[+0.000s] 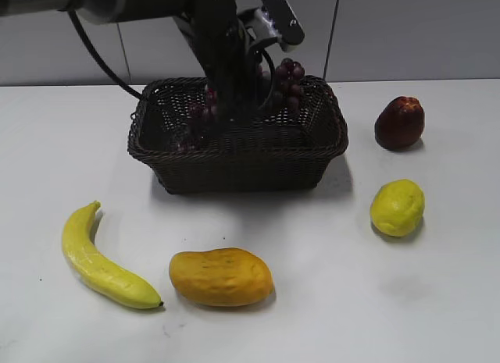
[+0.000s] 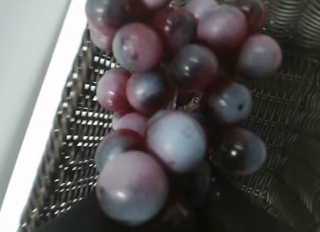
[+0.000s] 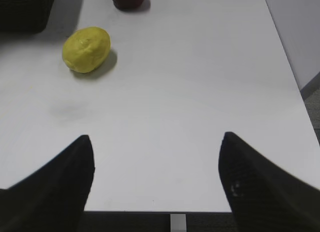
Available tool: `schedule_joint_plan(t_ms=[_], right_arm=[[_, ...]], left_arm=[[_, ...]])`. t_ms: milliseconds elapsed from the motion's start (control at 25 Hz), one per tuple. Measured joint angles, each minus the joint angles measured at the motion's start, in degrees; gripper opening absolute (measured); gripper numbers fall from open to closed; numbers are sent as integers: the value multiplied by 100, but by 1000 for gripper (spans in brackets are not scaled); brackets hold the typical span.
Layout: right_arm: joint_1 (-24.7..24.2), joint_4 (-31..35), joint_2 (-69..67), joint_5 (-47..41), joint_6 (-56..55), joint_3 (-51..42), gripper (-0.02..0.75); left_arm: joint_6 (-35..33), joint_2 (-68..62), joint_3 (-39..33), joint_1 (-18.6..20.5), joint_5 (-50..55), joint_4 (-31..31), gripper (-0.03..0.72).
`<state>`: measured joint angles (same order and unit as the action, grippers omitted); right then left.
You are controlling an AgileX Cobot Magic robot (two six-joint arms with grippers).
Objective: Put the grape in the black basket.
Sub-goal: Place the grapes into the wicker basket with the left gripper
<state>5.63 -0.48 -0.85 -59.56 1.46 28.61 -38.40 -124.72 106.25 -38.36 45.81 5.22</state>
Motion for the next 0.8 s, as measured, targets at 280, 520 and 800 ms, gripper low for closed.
schedule_joint_plan(t_ms=[280, 520, 800], right_arm=[[0, 0, 0, 0, -5, 0, 588], [0, 0, 0, 0, 0, 0, 588], [0, 0, 0, 0, -4, 0, 588]], left_arm=[[0, -377, 0, 206, -44, -357, 252], [0, -438, 0, 229, -74, -602, 441], [0, -400, 0, 229, -101, -975, 555]])
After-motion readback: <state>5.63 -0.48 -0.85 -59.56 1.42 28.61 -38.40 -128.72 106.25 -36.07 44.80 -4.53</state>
